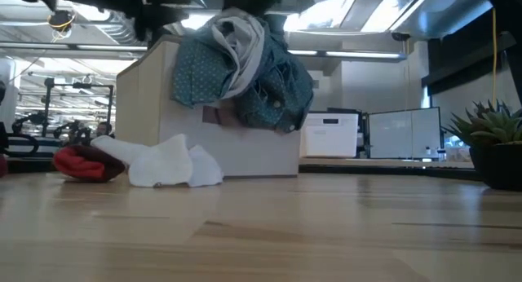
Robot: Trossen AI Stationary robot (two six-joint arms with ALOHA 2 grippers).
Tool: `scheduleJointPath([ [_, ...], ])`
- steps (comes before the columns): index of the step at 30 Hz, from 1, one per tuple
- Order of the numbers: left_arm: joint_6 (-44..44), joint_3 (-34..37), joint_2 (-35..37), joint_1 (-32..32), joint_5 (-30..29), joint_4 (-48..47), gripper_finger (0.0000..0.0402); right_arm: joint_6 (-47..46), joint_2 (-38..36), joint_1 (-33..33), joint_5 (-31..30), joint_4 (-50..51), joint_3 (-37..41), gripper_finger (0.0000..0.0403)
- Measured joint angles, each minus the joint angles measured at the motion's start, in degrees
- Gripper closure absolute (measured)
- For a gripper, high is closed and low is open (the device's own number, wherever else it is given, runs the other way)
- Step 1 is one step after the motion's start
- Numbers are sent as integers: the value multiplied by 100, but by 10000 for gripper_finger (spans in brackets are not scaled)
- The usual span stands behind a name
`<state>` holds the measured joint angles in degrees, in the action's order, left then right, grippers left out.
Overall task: Sort clothes
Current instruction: Put the green patterned shirt into the laundry organizer
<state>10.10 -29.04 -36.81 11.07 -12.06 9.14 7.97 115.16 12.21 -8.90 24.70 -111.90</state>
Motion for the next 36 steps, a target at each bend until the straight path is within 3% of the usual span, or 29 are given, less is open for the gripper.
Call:
scheduleJointPath([
  [4,134,0,-578,-3,843,711,231,26,-393,-104,-10,461,-360,269],
  [11,269,-25,-1568,247,644,913,231,25,-1193,-320,-84,1526,-546,269],
  [18,310,-423,-2089,935,-1118,-792,231,-211,-1889,-616,-238,2690,-555,269],
  [24,428,-443,-2295,1591,-1393,-1864,231,-479,-2005,-1111,-768,3586,-471,269],
  [30,327,-442,-2340,1749,-913,-1870,231,-536,-1996,-1549,-1567,3660,720,269],
  [36,313,-437,-2313,1746,-828,-1875,231,-632,-1990,-1480,-2191,2393,2846,269],
])
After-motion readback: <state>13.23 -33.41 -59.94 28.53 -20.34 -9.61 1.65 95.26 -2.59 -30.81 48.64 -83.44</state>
